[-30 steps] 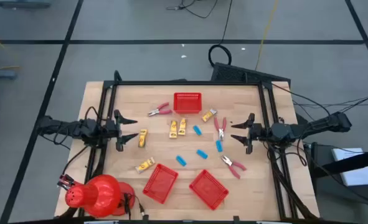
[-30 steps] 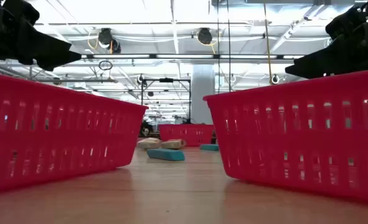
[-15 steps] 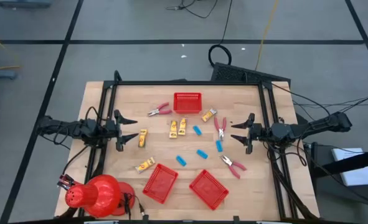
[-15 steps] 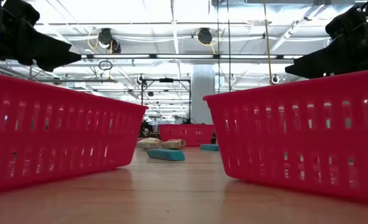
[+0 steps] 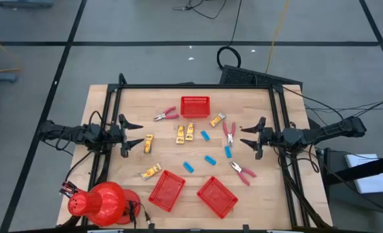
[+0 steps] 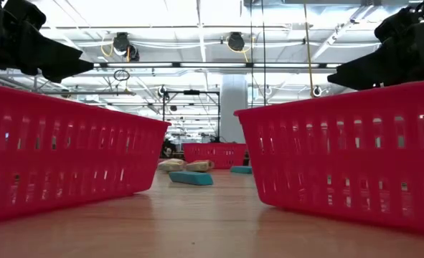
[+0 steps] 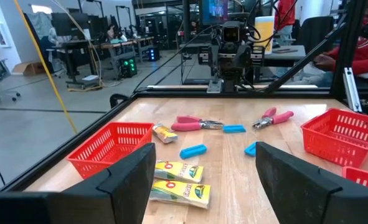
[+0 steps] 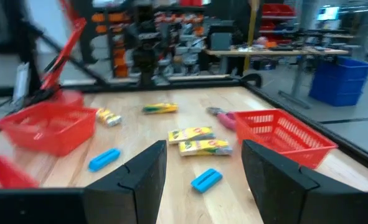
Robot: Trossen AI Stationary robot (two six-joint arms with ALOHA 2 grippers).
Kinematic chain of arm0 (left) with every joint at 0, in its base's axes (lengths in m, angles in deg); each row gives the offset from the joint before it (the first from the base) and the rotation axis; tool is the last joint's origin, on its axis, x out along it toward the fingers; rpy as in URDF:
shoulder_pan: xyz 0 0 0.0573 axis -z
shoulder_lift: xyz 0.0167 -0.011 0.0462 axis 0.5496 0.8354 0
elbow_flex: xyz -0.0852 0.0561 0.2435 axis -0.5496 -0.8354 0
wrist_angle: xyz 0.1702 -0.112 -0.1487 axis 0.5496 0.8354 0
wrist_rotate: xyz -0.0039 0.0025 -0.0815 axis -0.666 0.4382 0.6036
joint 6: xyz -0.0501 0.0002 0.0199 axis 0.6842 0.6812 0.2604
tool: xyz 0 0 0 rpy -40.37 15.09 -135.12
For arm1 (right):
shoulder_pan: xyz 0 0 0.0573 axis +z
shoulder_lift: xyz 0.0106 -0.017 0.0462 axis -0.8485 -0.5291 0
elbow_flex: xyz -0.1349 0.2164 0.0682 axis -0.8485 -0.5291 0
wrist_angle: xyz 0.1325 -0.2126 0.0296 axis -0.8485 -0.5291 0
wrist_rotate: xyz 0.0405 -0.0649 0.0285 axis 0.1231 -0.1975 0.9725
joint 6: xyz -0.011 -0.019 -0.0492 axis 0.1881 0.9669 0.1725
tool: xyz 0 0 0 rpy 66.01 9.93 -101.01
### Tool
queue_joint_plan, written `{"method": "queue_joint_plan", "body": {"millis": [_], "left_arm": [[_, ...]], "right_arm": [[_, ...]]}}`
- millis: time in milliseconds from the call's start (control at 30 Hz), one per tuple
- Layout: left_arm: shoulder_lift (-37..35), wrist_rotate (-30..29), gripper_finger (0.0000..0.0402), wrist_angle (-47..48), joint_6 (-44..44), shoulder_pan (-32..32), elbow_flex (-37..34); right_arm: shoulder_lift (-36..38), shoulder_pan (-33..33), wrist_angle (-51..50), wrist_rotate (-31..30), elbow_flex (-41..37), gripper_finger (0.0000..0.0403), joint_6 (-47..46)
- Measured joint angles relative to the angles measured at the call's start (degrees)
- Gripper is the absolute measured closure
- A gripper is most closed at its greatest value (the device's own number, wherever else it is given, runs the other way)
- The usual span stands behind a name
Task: Pick & Place School Supplies
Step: Put the middle pink puncher into the top red basket
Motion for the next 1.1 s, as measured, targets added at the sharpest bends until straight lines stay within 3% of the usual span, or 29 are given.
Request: {"method": "queue_joint_plan", "body": {"millis": [233,467,633,800,1100], "left_arm": [[0.0,-0.5,0.0128,0.0,-0.3,-0.6,0.0],[0.0,0.2,0.0128,0.0,-1.3,-3.1,0.0],[0.0,0.2,0.0128,0.4,-1.4,-4.2,0.0],[0.0,0.2,0.0128,0.6,-1.4,-5.1,0.0],[0.0,0.6,0.0128,1.3,-0.3,-5.3,0.0]], "right_arm": [[-9.5,-3.2,4.2,-0.7,1.4,0.0204,-4.5],[-28.7,-5.5,1.4,4.4,12.3,0.0204,-4.2],[-42.9,-6.4,-10.8,7.4,24.9,0.0204,-2.2],[-54.8,-10.1,-21.9,8.3,35.2,0.0204,-8.1],[-62.8,-15.3,-34.4,8.3,44.5,0.0198,-9.8]]}}
